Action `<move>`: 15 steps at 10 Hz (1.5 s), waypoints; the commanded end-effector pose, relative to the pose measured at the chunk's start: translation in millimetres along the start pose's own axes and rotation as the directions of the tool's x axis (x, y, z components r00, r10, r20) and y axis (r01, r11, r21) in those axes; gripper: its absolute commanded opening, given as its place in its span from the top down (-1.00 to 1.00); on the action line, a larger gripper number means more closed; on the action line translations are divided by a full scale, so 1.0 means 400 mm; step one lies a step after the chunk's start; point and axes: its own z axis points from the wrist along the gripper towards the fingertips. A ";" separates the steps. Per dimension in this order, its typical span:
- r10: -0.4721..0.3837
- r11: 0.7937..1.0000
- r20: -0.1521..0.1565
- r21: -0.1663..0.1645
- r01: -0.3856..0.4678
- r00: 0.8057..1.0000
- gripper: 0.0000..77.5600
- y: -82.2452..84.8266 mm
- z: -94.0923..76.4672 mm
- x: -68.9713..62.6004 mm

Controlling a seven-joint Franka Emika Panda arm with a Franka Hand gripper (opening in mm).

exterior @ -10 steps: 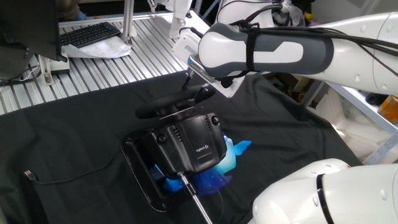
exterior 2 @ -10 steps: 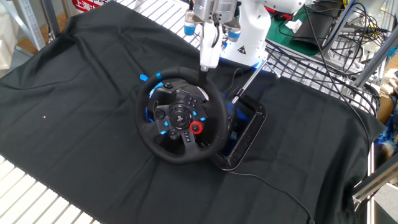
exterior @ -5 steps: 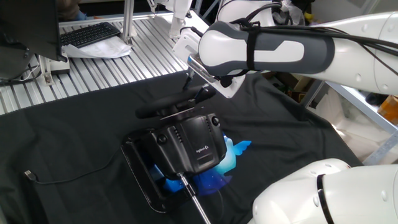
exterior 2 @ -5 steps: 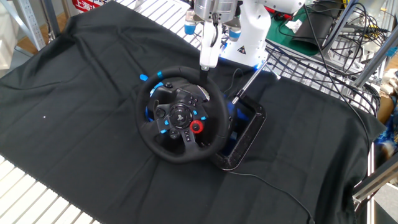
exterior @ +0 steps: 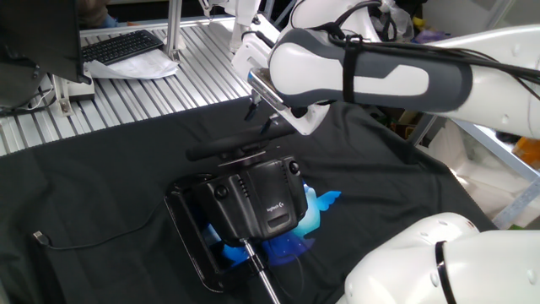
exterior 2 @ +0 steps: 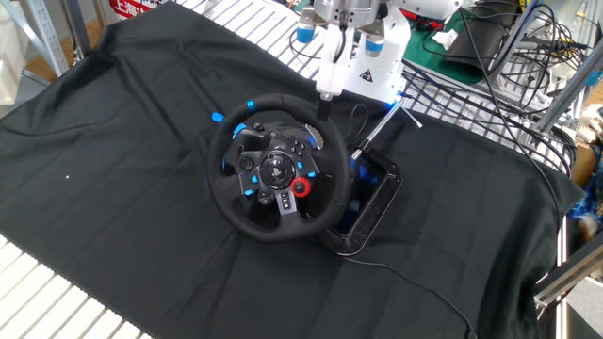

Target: Rotate the steering wheel 90 degrees counterclockwise

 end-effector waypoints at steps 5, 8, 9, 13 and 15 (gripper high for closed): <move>0.260 0.965 0.076 -0.046 -0.257 0.963 0.97 0.013 0.022 0.029; 0.310 0.951 0.095 -0.058 -0.305 0.946 0.97 0.020 0.041 0.039; 0.329 0.944 0.090 -0.061 -0.325 0.940 0.97 0.021 0.044 0.040; 0.382 0.923 0.098 -0.075 -0.376 0.919 0.97 0.029 0.067 0.050; 0.401 0.916 0.094 -0.070 -0.395 0.911 0.97 0.029 0.066 0.054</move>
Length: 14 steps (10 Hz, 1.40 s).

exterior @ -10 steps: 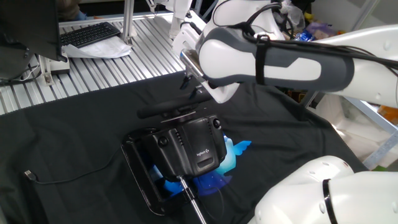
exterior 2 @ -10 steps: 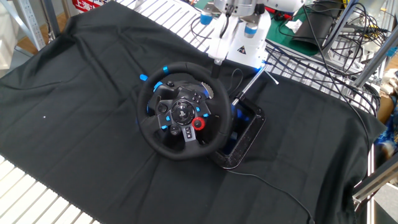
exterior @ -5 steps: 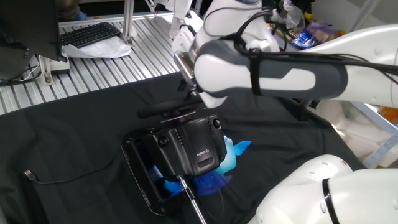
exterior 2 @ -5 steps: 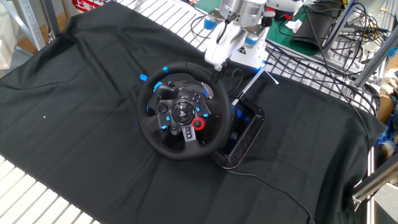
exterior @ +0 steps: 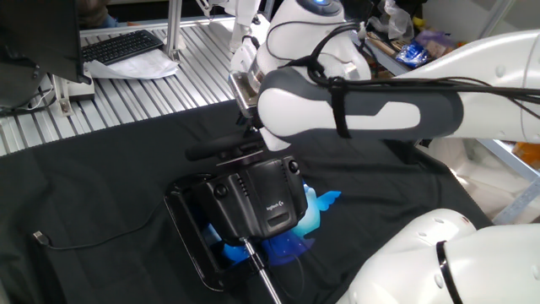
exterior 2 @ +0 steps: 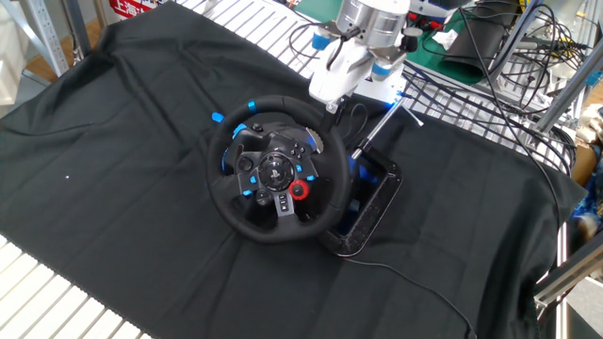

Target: Rotate the steering wheel 90 degrees counterclockwise

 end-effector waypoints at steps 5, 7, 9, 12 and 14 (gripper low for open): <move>0.083 0.997 -0.001 0.002 -0.083 0.997 0.97 -0.008 0.000 0.016; 0.117 0.993 0.011 -0.003 -0.117 0.993 0.97 0.012 0.001 0.022; 0.136 0.991 0.039 -0.013 -0.135 0.990 0.97 0.018 0.015 0.031; 0.142 0.990 0.059 -0.017 -0.141 0.988 -1.00 0.018 0.027 0.038; 0.142 0.990 0.059 -0.017 -0.141 0.988 -1.00 0.018 0.027 0.038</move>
